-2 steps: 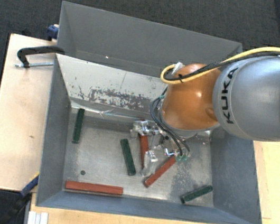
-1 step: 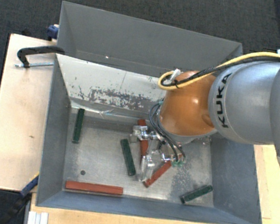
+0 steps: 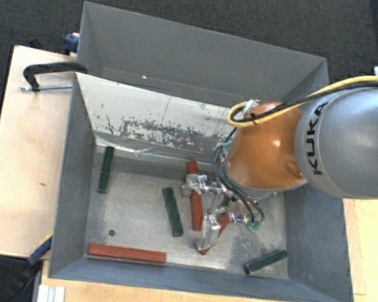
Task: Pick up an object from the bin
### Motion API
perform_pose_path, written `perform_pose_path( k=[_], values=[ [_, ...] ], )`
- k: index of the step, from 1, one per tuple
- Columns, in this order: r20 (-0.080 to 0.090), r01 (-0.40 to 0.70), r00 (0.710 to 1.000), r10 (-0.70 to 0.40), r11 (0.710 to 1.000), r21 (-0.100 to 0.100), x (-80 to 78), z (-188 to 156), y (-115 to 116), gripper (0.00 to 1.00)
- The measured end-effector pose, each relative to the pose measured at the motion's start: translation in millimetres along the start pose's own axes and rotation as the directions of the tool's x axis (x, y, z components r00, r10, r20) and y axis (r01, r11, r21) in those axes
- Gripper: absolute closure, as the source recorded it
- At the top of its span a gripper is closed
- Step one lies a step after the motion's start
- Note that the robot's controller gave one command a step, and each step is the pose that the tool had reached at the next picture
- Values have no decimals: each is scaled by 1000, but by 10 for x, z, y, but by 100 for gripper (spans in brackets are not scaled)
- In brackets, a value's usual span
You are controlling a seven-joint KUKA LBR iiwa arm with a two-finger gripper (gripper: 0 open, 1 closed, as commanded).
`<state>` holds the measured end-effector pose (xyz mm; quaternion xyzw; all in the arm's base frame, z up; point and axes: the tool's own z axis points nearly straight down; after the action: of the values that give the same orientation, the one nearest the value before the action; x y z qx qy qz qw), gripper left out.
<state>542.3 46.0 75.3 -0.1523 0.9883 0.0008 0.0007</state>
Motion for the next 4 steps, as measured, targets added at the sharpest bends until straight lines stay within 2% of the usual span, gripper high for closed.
perform_pose_path(
  k=[1, 2, 4],
  values=[
    [3, -8, 1000, 8, 1000, 1, -233, 27, -136, 0],
    [-27, 49, 998, -50, 999, -21, -297, 75, -450, 100],
    [-27, 48, 998, -49, 999, -22, -297, 76, -451, 100]
  ],
)
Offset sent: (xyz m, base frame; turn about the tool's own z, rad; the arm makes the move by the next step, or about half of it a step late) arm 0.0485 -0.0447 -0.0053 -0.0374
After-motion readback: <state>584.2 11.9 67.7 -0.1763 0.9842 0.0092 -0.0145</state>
